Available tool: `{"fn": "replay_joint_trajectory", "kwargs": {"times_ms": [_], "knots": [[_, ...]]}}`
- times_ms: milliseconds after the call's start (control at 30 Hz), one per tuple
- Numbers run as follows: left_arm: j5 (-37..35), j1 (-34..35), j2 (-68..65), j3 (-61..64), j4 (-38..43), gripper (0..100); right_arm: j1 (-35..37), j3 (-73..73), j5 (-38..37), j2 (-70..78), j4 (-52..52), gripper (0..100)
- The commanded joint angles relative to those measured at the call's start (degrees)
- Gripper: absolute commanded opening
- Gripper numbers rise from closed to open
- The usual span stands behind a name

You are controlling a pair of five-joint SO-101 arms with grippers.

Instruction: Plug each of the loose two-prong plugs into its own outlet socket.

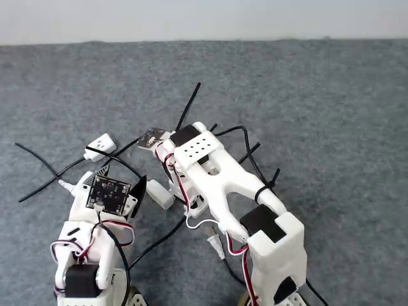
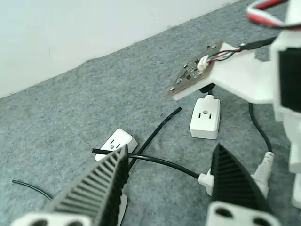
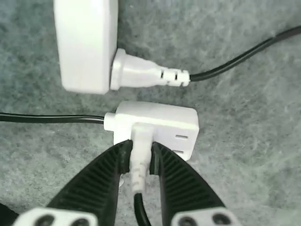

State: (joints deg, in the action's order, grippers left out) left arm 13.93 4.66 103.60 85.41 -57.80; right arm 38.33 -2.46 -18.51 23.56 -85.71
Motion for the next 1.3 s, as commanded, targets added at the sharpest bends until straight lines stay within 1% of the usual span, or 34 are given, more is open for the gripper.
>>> {"fn": "replay_joint_trajectory", "kwargs": {"times_ms": [0, 100, 300, 400, 500, 667, 867, 933, 1167, 1267], "knots": [[-0.9, 0.1, 0.8, -1.9, 1.7, 28, 0.7, 1.2, 0.7, 1.2, 0.8, 0.9], [-0.9, 0.2, 0.8, -1.9, 1.7, 28, 0.5, 0.1, 0.7, 0.5, 0.0, 2.9], [-0.8, 0.3, 0.8, -1.9, 1.8, 28, 0.3, -14.6, 0.4, -2.6, -10.7, 20.5], [-0.4, 0.4, 0.8, -1.9, 3.1, 28, 0.4, -23.8, 0.3, -4.8, -15.3, 19.8], [-0.4, 0.4, 0.8, -2.8, 3.2, 28, 0.3, -29.0, 0.3, -7.1, -17.5, 19.1], [-0.4, 0.4, 0.7, -6.5, 3.3, 28, -0.8, -29.6, -1.7, -16.2, -17.3, 19.3], [-0.7, 0.4, 0.7, -16.0, 1.2, 28, -5.6, -29.2, -1.8, -30.6, -17.4, 19.4], [-0.7, 0.4, 0.7, -19.8, -0.5, 28, -7.0, -27.9, -1.2, -36.0, -17.4, 19.4], [-1.7, 0.4, 0.7, -31.9, -8.6, 28, -7.4, -15.1, -1.5, -59.5, -17.3, 19.4], [-0.4, 1.4, 0.8, -33.5, -11.8, 28, -7.4, -6.5, -4.7, -72.1, -17.3, 19.4]]}}
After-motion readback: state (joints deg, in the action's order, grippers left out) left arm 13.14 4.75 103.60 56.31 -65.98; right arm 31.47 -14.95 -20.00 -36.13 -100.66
